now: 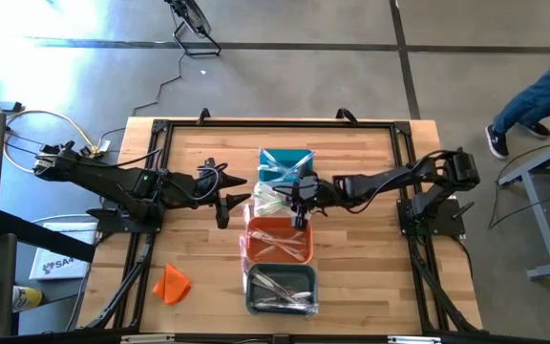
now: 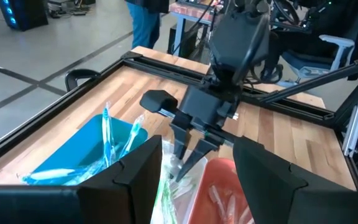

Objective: Pick & Place Toothbrushes
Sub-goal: Put the green toothbrush into the transparent bin, then put the violet toothbrush into the green bin

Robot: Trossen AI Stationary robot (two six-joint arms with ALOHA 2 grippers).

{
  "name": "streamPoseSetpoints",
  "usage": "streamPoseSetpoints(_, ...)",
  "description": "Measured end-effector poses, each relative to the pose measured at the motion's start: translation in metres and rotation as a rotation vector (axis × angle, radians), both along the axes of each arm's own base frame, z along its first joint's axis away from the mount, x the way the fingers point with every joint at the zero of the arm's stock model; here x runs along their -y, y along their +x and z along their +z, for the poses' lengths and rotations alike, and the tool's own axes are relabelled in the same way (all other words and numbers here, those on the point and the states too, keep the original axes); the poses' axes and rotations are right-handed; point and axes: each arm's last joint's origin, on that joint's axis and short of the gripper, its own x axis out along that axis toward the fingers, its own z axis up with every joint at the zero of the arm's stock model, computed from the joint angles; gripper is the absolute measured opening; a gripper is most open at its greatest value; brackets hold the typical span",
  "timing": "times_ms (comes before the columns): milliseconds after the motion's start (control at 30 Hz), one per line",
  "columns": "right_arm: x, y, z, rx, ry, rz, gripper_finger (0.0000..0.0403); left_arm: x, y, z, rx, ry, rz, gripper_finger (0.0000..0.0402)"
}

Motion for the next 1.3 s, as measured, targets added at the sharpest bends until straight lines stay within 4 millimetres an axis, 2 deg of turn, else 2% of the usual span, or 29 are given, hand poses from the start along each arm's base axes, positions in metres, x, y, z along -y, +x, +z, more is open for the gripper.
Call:
streamPoseSetpoints(367, -0.003, -0.001, 0.003, 0.003, -0.041, -0.016, 0.0126, 0.000, 0.000, 0.000, 0.002, -0.007, 0.001, 0.0195)
streamPoseSetpoints(533, -0.003, -0.009, 0.030, 0.087, -0.062, 0.006, 0.0152, 0.000, 0.000, 0.000, 0.004, -0.020, 0.002, 0.0195)
streamPoseSetpoints(700, -0.003, -0.029, 0.075, 0.240, -0.061, 0.001, 0.0145, 0.000, -0.001, -0.002, -0.016, -0.015, 0.003, 0.0195)
streamPoseSetpoints(967, -0.001, -0.076, 0.138, 0.466, -0.054, -0.005, 0.0112, 0.001, -0.001, -0.005, -0.044, -0.023, -0.030, 0.0195)
streamPoseSetpoints(1100, 0.000, -0.097, 0.155, 0.523, -0.052, -0.007, 0.0094, 0.001, -0.001, -0.004, -0.043, -0.024, -0.031, 0.0195)
streamPoseSetpoints(1300, 0.000, -0.118, 0.164, 0.514, -0.042, -0.010, 0.0062, 0.001, -0.001, -0.004, -0.040, -0.024, -0.032, 0.0195)
